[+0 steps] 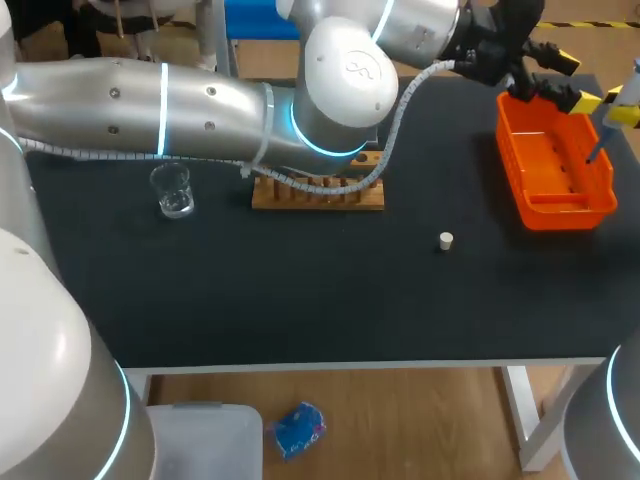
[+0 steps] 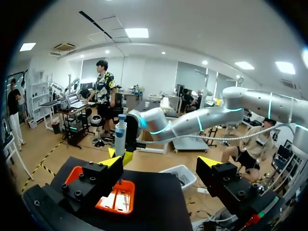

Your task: Invert the test tube, pick up the pipette, mount the tip to pipette, aspirate from beaker and dispense into the tube, eject the tip, return the pipette, and cap with the stopper.

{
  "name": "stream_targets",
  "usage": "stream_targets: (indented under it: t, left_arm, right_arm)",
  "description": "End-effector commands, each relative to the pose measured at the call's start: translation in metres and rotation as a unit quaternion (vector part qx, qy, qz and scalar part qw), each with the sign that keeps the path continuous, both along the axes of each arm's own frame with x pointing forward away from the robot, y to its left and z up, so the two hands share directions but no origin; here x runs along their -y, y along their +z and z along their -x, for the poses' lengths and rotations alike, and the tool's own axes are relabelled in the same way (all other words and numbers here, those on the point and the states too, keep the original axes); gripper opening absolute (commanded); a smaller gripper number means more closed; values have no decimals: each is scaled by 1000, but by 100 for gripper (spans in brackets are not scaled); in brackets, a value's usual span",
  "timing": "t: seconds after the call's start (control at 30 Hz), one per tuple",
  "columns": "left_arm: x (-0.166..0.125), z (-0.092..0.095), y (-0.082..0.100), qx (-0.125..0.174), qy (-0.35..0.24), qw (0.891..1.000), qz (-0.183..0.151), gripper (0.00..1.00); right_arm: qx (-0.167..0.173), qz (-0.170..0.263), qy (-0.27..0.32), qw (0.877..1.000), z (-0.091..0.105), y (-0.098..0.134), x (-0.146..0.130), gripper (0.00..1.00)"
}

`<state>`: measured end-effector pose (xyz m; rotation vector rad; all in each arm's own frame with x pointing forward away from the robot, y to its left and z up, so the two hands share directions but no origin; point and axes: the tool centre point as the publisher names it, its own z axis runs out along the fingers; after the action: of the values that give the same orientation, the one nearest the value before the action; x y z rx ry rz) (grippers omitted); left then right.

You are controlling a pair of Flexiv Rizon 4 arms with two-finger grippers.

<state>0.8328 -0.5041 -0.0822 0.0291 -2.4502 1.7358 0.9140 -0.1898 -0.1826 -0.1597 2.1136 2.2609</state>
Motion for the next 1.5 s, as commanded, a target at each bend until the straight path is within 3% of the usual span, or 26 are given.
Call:
stream_targets:
  t: [0.03, 0.17, 0.23, 0.37, 0.67, 1.2, 1.5]
  left_arm:
    - [0, -1, -2, 0, -2, 1000, 6, 100]
    - [0, -1, -2, 0, -2, 1000, 6, 100]
    - [-3, -1, -7, 20, -13, 1000, 8, 100]
    - [-25, 0, -19, 48, -14, 999, 9, 100]
    - [-81, 0, -35, 93, 19, 995, 43, 100]
    - [-161, 7, -72, 85, 99, 991, 32, 100]
    - [-171, 9, -72, 78, 113, 991, 12, 100]
  right_arm:
    - [0, 1, 1, 1000, 0, 1, 1, 0]
    - [0, 1, 1, 1000, 0, 1, 1, 0]
    - [0, 1, 1, 1000, 0, 1, 1, 0]
    - [0, 1, 1, 1000, 0, 1, 1, 0]
    - [0, 1, 1, 1000, 0, 1, 1, 0]
    - [0, 1, 1, 1000, 0, 1, 1, 0]
    - [0, 1, 1, 1000, 0, 1, 1, 0]
